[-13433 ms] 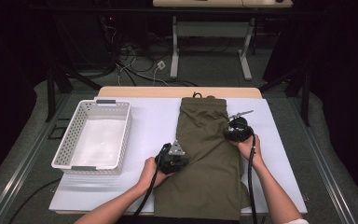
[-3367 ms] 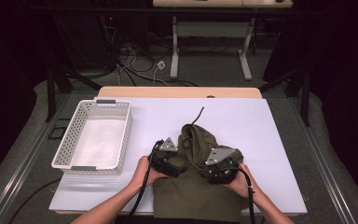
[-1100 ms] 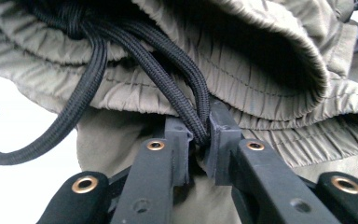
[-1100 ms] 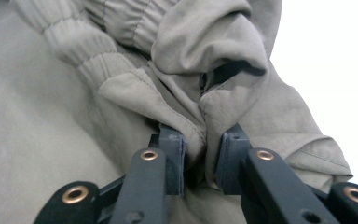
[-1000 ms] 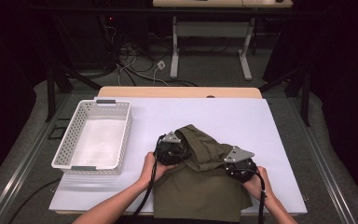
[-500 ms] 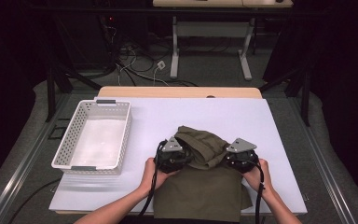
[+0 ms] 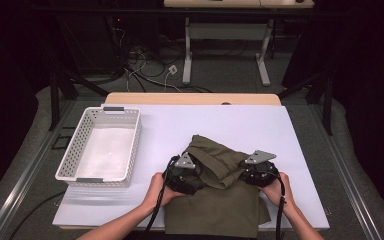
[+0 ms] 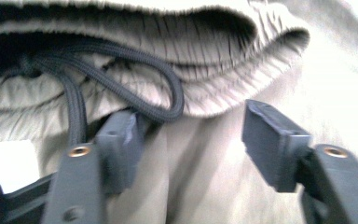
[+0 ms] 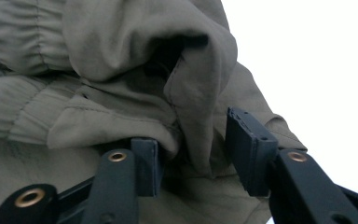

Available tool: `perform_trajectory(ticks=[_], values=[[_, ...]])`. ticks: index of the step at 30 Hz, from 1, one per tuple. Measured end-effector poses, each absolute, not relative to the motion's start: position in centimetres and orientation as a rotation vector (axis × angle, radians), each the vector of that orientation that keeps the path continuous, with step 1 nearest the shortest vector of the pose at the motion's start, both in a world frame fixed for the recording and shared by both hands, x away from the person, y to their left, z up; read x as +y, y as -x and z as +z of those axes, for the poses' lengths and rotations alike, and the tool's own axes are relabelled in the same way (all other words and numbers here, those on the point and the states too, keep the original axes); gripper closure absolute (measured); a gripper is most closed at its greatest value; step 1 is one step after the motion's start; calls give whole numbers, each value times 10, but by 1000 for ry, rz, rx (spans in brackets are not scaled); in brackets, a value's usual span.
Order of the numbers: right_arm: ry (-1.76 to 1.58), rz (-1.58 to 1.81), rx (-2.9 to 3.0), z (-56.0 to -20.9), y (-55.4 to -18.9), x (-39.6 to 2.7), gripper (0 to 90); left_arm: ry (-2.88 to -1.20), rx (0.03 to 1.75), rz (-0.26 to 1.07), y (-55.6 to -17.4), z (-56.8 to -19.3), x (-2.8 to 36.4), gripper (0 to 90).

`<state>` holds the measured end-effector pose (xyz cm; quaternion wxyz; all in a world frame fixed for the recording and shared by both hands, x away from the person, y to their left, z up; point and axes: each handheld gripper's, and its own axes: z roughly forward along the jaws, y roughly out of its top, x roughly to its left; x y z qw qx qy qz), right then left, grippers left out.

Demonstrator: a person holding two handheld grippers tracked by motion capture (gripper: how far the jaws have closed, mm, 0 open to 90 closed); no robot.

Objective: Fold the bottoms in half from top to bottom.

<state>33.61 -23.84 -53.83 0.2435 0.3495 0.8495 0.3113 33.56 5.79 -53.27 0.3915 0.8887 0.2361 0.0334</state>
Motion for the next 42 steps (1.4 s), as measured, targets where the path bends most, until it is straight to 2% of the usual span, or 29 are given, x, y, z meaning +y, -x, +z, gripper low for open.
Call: perform_trajectory(ticks=[12, 17, 23, 29, 32, 35, 40, 42], values=[[-975, 836, 2323, -538, -337, -240, 531, -2207, 678, 126, -339, -522, 92, 299], [-975, 823, 2328, -540, -337, -241, 529, -2184, 727, 185, -344, -518, 101, 294], [-976, 808, 2331, -540, -337, -240, 520, -2183, 765, 271, -359, -514, 99, 314], [-1000, 796, 2337, -541, -335, -244, 441, -2206, 778, 295, -377, -519, 88, 341], [-990, 794, 2336, -542, -336, -244, 473, -2224, 774, 290, -383, -525, 83, 408], [-966, 794, 2331, -543, -335, -243, 555, -2218, 758, 266, -387, -530, 80, 493], [-945, 805, 2297, -541, -334, -242, 703, -2195, 744, 262, -389, -531, 82, 708], [-930, 819, 2272, -540, -334, -242, 744, -2190, 741, 257, -389, -530, 83, 731]])
